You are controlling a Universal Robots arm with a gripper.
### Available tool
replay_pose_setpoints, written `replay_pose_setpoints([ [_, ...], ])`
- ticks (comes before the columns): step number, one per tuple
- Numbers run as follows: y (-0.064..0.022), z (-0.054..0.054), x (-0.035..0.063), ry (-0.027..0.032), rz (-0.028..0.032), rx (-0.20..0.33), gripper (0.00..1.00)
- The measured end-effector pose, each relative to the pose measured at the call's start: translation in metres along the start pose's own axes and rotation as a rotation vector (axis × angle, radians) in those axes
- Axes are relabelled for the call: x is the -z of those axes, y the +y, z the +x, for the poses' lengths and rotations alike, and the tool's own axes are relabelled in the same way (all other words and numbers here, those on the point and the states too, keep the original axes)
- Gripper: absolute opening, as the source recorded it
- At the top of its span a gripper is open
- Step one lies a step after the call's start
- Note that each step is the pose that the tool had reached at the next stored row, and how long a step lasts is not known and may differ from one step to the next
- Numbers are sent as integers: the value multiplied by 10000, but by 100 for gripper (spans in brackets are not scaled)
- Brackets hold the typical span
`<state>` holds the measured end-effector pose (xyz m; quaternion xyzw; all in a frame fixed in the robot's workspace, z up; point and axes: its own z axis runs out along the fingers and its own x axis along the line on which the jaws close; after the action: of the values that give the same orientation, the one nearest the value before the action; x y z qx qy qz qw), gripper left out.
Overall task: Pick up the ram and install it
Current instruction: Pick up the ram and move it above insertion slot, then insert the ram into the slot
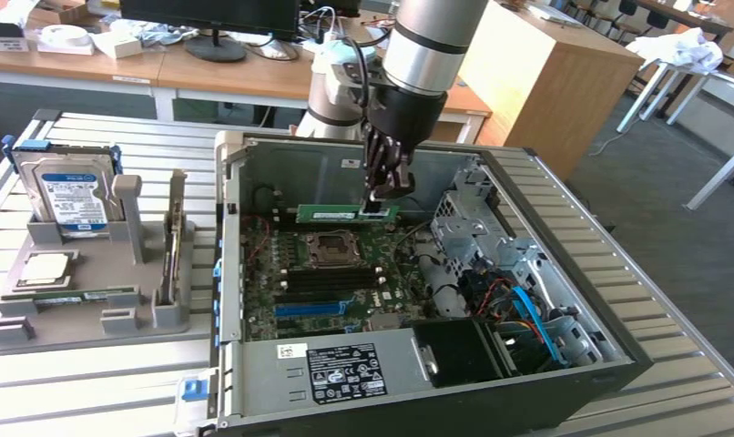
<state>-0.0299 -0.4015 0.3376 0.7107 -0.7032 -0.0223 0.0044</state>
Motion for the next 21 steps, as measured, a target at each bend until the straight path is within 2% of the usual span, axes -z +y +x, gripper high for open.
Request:
replay_pose_setpoints([
  [21,18,36,0,-1,1,0,11],
])
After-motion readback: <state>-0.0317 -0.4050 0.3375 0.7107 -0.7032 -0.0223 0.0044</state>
